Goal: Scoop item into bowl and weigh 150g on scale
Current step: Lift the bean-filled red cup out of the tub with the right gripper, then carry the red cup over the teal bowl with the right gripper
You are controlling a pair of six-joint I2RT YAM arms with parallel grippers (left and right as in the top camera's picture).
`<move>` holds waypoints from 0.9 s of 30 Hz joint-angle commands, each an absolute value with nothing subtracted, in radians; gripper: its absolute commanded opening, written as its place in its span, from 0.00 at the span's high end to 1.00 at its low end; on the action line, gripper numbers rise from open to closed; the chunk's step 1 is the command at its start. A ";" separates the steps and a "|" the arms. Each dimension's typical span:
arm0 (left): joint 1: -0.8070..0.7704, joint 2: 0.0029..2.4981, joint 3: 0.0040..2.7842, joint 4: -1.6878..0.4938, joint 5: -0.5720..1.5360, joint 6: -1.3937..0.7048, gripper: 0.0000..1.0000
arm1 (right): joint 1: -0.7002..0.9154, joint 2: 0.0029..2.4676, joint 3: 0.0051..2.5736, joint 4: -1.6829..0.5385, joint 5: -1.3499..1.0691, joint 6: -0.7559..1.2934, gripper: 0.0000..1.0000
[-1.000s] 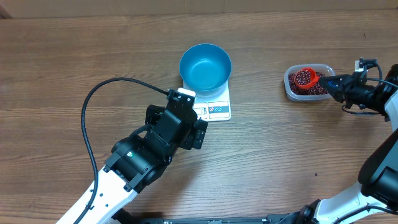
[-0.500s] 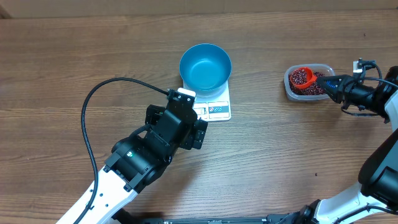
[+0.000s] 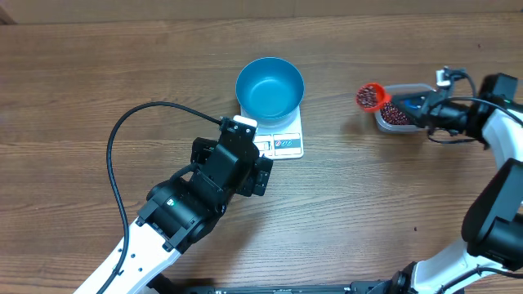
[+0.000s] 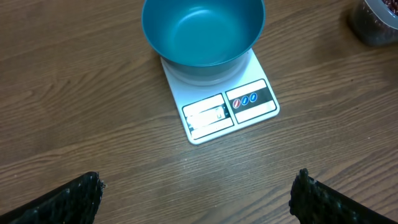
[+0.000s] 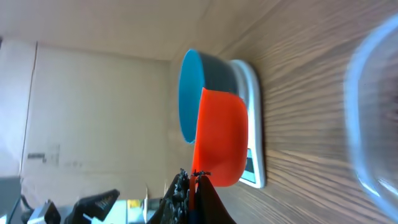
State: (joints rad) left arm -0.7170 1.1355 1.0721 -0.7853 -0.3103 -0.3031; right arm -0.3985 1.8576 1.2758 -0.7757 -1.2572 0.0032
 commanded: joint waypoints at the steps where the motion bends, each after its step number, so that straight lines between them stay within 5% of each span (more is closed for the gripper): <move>1: -0.707 1.145 1.068 -0.782 -0.314 -0.295 0.01 | -0.344 1.861 1.270 -0.739 -1.311 0.038 0.96; 27: -0.707 1.159 1.068 -0.785 -0.314 -0.295 0.01 | 0.040 1.861 1.271 -0.131 -1.152 0.477 0.96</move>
